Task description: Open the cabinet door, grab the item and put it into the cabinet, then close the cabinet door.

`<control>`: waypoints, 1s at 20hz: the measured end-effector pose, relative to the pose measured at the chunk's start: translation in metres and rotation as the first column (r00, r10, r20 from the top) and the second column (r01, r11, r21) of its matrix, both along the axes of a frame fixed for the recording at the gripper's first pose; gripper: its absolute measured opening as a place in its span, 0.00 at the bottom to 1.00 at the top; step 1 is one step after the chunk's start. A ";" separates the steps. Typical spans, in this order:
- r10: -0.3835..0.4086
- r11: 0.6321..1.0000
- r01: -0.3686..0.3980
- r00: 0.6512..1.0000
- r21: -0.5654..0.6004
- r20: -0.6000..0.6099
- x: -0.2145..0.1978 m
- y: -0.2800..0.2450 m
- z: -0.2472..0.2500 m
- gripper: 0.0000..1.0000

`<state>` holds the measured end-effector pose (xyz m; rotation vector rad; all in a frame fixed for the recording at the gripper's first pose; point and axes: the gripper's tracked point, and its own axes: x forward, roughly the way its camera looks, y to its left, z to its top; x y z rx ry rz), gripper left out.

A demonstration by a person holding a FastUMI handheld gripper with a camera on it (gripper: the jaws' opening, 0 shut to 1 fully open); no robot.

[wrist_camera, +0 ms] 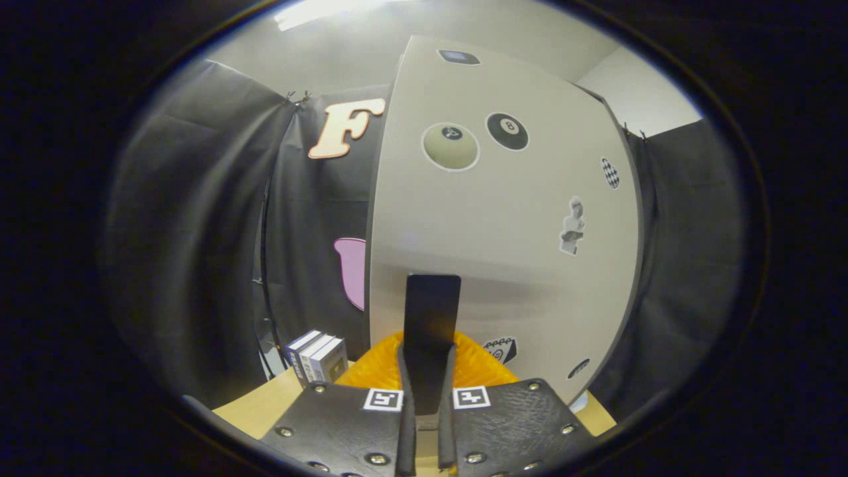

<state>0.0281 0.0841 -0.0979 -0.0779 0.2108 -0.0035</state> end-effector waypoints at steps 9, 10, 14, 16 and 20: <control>-0.029 1.000 0.029 0.999 0.008 0.028 -0.040 -0.022 0.012 0.13; -0.033 0.999 0.032 0.999 0.007 0.024 -0.044 -0.024 0.013 0.13; -0.044 0.999 0.044 0.999 0.020 0.007 -0.074 -0.044 0.019 0.13; -0.061 0.998 0.061 0.998 0.012 0.004 -0.087 -0.053 0.023 0.13; -0.110 0.994 0.110 0.994 -0.010 -0.004 -0.110 -0.076 0.029 0.13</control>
